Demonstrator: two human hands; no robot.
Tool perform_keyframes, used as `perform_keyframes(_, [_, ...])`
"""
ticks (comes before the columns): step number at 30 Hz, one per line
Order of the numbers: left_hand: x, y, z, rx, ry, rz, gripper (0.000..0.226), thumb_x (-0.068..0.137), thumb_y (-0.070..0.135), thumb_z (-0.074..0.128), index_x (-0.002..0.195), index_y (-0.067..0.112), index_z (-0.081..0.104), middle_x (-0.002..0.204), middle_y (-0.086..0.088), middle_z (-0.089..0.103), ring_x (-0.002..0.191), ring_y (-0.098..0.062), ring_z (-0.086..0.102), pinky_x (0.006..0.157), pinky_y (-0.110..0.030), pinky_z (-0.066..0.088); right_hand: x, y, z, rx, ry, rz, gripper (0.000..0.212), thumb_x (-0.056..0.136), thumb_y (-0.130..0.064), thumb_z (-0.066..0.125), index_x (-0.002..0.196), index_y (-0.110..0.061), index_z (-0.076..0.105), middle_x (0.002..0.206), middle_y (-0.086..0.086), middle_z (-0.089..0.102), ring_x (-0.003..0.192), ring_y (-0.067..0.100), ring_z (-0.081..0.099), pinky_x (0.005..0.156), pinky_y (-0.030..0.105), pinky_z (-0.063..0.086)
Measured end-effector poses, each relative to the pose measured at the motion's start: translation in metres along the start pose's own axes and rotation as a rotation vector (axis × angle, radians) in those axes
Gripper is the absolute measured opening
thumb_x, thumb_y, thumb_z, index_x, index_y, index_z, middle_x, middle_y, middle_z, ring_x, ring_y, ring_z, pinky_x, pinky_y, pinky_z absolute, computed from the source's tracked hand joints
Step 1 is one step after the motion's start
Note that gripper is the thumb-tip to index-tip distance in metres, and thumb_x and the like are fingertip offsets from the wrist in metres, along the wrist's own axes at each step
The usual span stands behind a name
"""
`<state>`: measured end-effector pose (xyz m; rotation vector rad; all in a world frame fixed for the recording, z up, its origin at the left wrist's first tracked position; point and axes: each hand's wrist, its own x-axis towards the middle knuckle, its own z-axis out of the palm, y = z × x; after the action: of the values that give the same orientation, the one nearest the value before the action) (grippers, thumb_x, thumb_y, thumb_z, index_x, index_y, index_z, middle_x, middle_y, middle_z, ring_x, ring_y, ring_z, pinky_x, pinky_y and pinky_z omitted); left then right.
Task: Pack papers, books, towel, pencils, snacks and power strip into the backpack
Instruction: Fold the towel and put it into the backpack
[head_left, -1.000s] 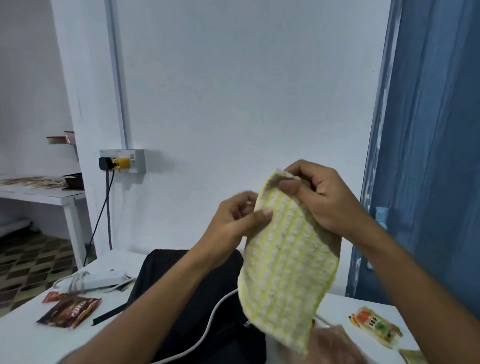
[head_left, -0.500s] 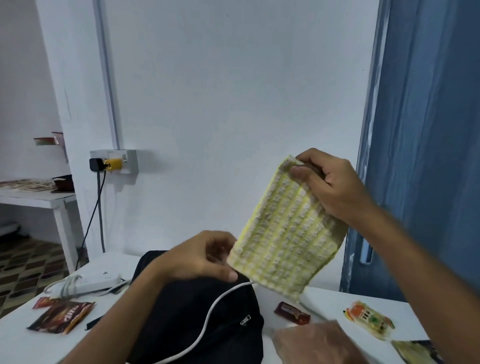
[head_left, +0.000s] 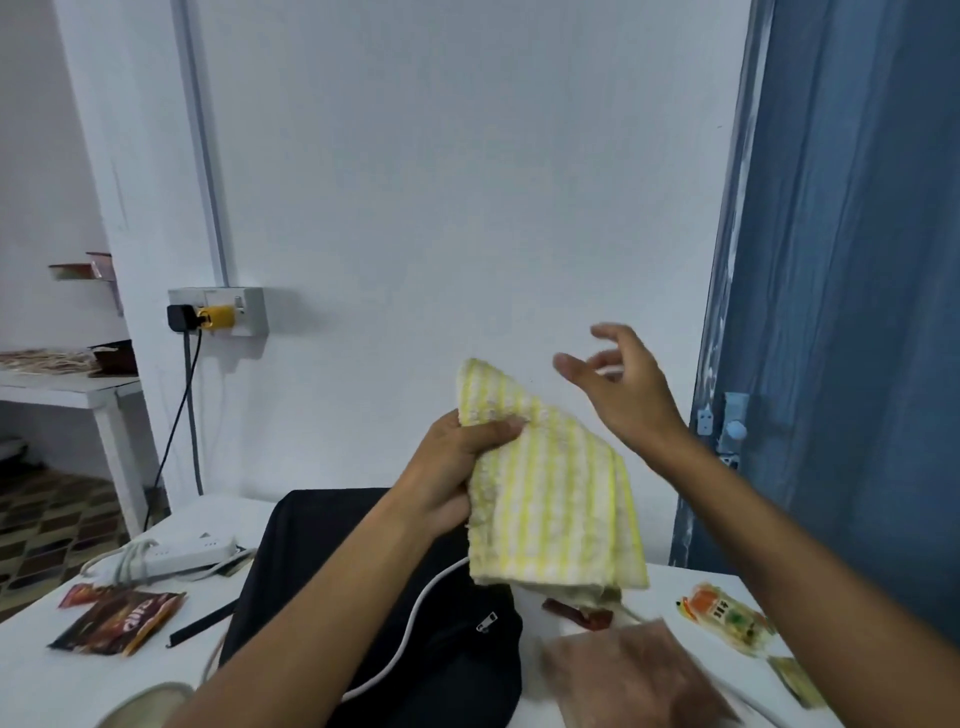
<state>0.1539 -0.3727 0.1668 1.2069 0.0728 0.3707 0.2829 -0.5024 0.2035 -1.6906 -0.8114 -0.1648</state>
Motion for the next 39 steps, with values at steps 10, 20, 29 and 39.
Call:
perform_keyframes(10, [0.007,-0.004,-0.024,-0.015,0.139,-0.071,0.040,0.087,0.012,0.065,0.124,-0.001,0.056,0.119,-0.021,0.065,0.107,-0.036,0.064,0.094,-0.053,0.049,-0.042,0.033,0.022,0.738,-0.388,0.605,0.063,0.078,-0.038,0.071,0.131,-0.014,0.046,0.105,0.011,0.071,0.080,0.021,0.072,0.064,0.033,0.056])
perform_keyframes(20, [0.002,-0.001,-0.043,0.415,0.206,-0.015,0.074,0.079,-0.008,0.070,0.137,0.021,0.036,0.082,-0.011,0.057,0.073,-0.021,0.066,0.071,-0.035,0.057,-0.043,0.038,0.025,0.350,-0.093,0.296,0.013,0.084,-0.008,0.069,0.093,-0.011,0.062,0.088,0.010,0.064,0.064,0.016,0.060,0.049,0.020,0.046])
perform_keyframes(29, [-0.001,0.002,-0.046,0.873,0.255,0.217,0.048,0.058,0.018,0.084,0.103,0.018,0.067,0.094,-0.006,0.067,0.079,-0.016,0.066,0.074,-0.031,0.058,-0.035,0.039,0.005,-0.058,-0.312,0.147,0.037,0.068,-0.003,0.081,0.099,-0.015,0.065,0.092,0.008,0.067,0.082,0.017,0.062,0.076,0.034,0.053])
perform_keyframes(39, [-0.006,0.016,-0.028,0.285,0.033,0.113,0.020,0.086,0.013,0.065,0.102,0.001,0.062,0.099,-0.014,0.071,0.090,-0.027,0.069,0.072,-0.032,0.056,-0.030,0.028,-0.002,0.634,-0.407,0.300,0.008,0.091,-0.005,0.054,0.087,-0.008,0.060,0.085,0.008,0.065,0.082,0.023,0.061,0.074,0.036,0.046])
